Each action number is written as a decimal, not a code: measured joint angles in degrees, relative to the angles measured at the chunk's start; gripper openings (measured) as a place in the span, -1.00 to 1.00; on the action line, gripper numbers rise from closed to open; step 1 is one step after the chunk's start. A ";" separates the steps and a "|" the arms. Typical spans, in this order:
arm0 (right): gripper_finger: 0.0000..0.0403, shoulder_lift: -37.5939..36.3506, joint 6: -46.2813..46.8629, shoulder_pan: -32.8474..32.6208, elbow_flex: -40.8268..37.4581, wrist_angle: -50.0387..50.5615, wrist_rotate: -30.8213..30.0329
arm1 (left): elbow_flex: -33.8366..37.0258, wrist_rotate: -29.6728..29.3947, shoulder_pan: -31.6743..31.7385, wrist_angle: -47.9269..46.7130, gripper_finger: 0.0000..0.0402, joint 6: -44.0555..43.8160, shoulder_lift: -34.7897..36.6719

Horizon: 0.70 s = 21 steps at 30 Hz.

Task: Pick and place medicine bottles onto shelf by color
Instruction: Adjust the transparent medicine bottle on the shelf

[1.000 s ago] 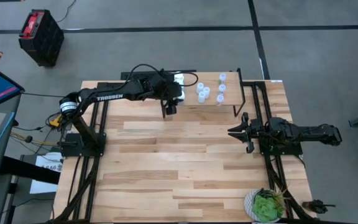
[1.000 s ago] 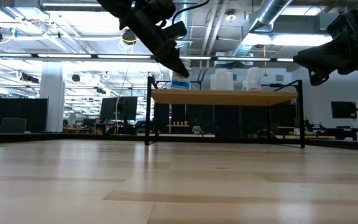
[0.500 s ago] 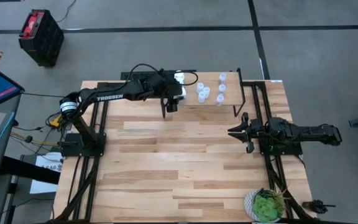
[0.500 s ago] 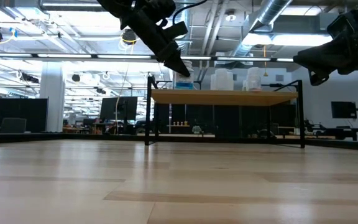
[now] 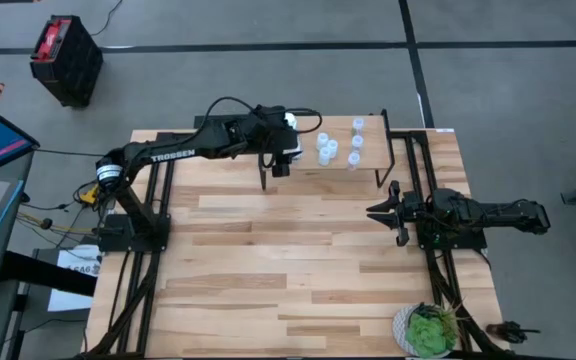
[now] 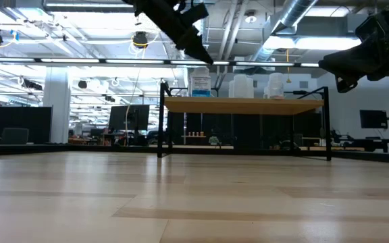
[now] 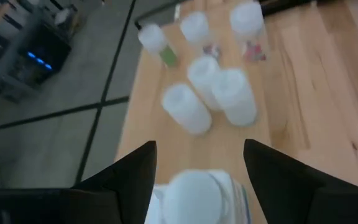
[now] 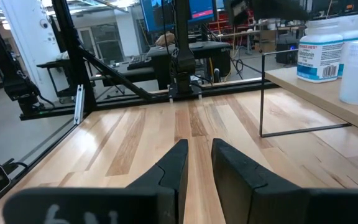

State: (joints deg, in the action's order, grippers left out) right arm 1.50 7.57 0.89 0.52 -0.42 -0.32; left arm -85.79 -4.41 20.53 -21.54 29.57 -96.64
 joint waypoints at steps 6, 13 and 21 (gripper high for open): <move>-0.52 -0.02 0.00 0.00 -0.01 -0.01 0.02 | -2.60 -0.61 -1.36 0.77 0.15 0.06 0.04; -0.52 -0.01 0.00 0.00 0.00 -0.01 0.02 | -2.61 0.92 -5.31 1.95 0.15 -3.51 0.04; -0.52 -0.02 0.00 0.00 -0.01 0.01 0.02 | -2.25 1.08 -10.25 3.28 0.15 -9.10 0.04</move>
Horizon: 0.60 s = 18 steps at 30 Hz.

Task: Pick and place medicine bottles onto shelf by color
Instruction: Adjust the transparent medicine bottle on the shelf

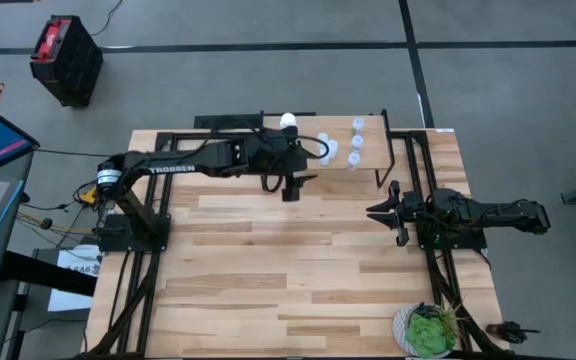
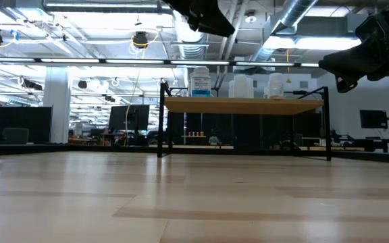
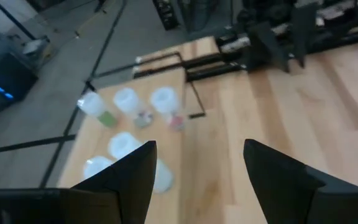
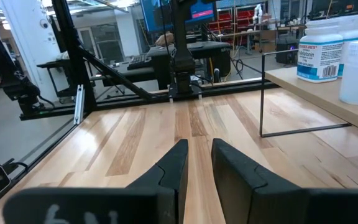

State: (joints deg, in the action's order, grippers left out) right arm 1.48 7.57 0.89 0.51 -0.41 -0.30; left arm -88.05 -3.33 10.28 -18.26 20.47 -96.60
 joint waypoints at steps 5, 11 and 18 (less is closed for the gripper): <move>-0.52 0.01 0.00 0.01 0.01 -0.01 0.00 | 1.18 -0.04 -2.19 -1.66 0.15 -3.47 0.00; -0.52 0.00 0.00 0.00 0.02 -0.02 0.00 | 1.21 -0.49 -4.17 -11.24 0.15 -6.10 0.00; -0.52 0.02 0.00 0.00 0.02 -0.02 0.02 | 1.24 -2.80 -5.82 -29.52 0.09 -7.45 3.63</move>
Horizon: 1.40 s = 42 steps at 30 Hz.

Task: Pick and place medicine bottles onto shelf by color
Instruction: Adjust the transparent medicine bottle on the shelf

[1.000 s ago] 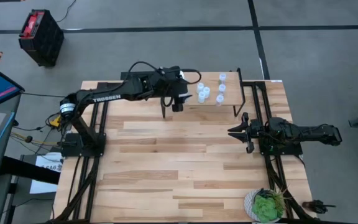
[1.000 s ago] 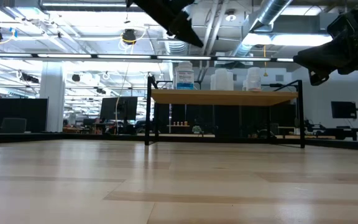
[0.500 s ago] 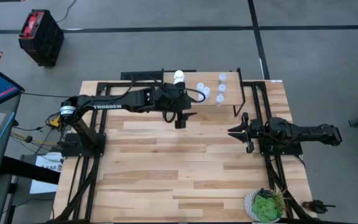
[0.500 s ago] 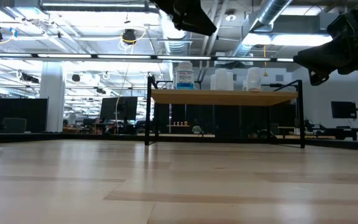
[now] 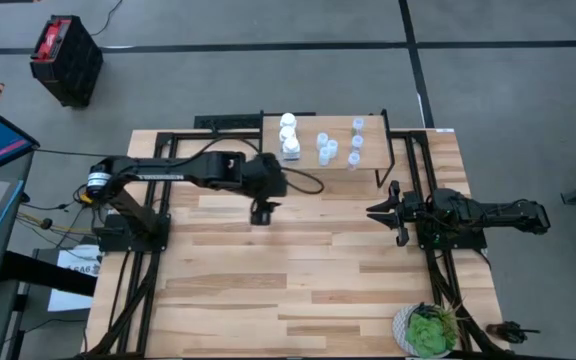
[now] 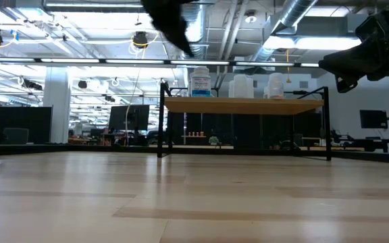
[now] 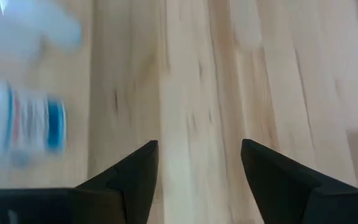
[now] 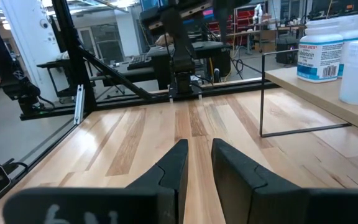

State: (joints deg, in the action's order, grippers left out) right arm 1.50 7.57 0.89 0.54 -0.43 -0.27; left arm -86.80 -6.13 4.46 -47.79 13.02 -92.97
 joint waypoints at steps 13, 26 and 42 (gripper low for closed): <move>-0.52 -0.02 0.00 0.01 0.00 0.01 -0.01 | 21.29 14.70 1.06 -9.39 -0.21 2.89 20.07; -0.52 0.00 0.00 0.00 -0.02 0.00 -0.02 | 67.69 0.26 1.03 42.75 -0.37 -13.41 57.88; -0.52 -0.01 0.00 0.01 -0.01 0.00 -0.04 | 83.45 -0.60 1.06 49.51 -0.40 -12.12 90.40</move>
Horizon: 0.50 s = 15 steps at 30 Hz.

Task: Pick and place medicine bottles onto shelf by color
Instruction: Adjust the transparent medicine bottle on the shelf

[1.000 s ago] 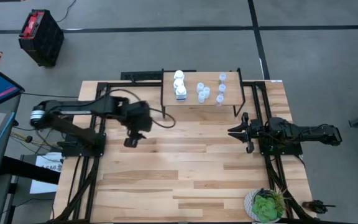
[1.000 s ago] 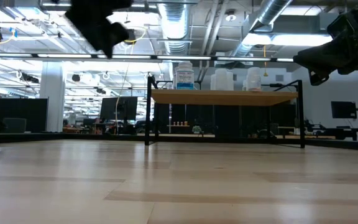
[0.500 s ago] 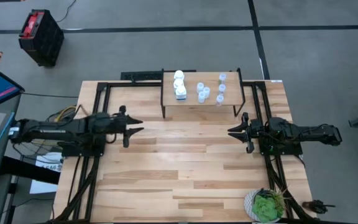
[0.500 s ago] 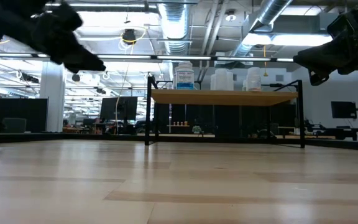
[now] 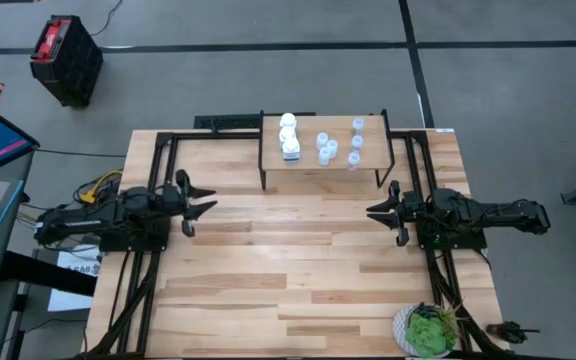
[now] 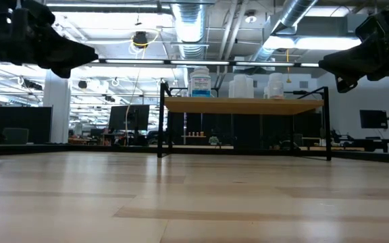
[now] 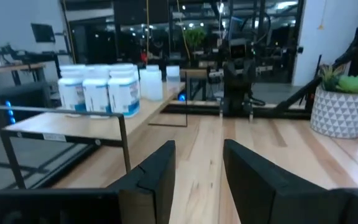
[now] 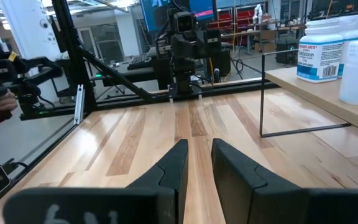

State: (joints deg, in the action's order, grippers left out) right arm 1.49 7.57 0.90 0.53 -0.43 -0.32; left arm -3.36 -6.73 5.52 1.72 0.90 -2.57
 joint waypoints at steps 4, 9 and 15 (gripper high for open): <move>-0.52 0.00 0.00 0.00 0.00 0.00 0.00 | 0.00 -0.01 0.00 -1.85 -0.40 0.07 2.63; -0.52 -0.01 0.00 -0.01 0.01 0.00 0.00 | 1.83 0.01 0.00 0.84 -0.40 0.11 1.99; -0.52 0.01 0.00 0.00 0.01 0.00 -0.02 | 2.71 -0.10 0.00 1.80 -0.40 0.54 2.34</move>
State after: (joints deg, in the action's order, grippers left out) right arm 1.50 7.57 0.89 0.54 -0.43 -0.34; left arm -0.64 -6.83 5.52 3.53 1.44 -0.23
